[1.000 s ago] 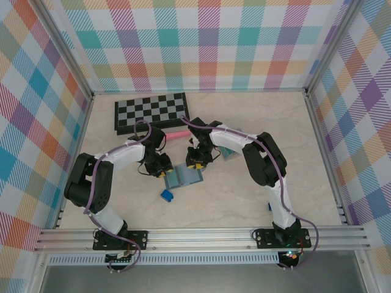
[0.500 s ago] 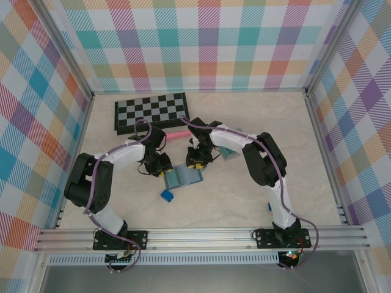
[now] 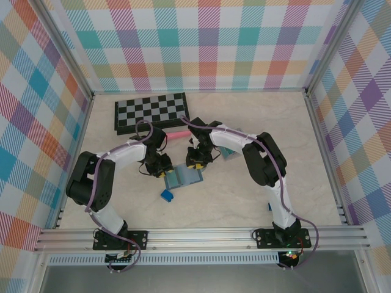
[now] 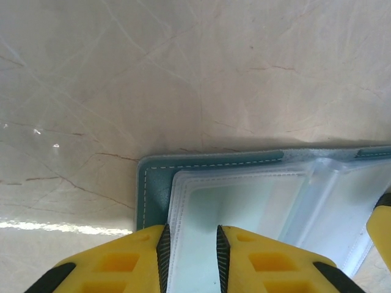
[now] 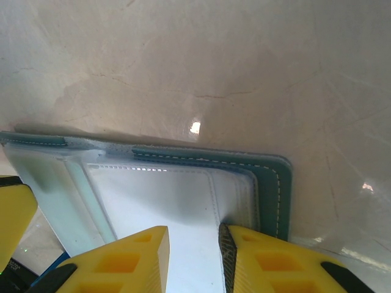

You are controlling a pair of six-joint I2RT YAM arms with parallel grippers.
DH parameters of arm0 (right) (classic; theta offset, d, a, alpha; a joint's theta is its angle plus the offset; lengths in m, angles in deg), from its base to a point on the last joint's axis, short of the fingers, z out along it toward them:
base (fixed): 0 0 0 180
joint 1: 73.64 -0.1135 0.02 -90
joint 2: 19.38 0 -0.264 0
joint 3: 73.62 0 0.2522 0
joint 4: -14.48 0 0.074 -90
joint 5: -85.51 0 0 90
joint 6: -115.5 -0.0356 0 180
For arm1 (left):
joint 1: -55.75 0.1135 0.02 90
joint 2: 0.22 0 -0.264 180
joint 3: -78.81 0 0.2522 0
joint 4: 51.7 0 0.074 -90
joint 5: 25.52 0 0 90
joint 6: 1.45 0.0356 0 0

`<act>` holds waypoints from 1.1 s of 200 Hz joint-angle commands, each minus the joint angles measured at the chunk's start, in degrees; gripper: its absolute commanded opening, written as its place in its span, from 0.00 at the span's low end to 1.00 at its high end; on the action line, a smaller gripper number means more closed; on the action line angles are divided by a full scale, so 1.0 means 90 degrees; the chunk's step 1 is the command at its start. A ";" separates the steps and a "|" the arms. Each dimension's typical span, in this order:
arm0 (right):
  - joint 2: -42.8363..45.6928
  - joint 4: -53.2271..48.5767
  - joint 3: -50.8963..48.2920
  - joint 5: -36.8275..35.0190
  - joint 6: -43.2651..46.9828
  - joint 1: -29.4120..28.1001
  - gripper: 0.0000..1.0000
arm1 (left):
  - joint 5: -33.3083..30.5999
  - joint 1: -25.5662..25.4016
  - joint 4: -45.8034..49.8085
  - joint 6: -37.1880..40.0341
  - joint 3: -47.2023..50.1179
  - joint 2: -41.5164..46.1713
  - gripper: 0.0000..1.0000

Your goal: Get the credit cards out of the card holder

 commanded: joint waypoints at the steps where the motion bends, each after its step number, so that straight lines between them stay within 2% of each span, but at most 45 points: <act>1: -0.0199 -0.0167 0.0042 0.0044 0.0114 -0.0034 0.30 | 0.0129 -0.0085 -0.0015 0.0000 -0.0140 -0.0097 0.29; 79: -0.0202 -0.0164 0.0042 0.0053 0.0121 -0.0033 0.30 | 0.0703 -0.0085 -0.0394 0.0032 -0.0091 0.0133 0.25; 142: -0.0190 -0.0142 0.0003 0.0081 0.0123 -0.0033 0.30 | 0.1547 -0.0075 -0.1051 0.0025 0.0153 0.0210 0.33; 179: -0.0181 -0.0129 0.0005 0.0090 0.0125 -0.0033 0.30 | 0.1713 -0.0068 -0.1148 0.0077 0.0251 0.0378 0.37; 220: -0.0168 -0.0135 0.0039 0.0083 0.0117 -0.0038 0.30 | 0.1782 -0.0066 -0.1156 0.0107 0.0302 0.0493 0.36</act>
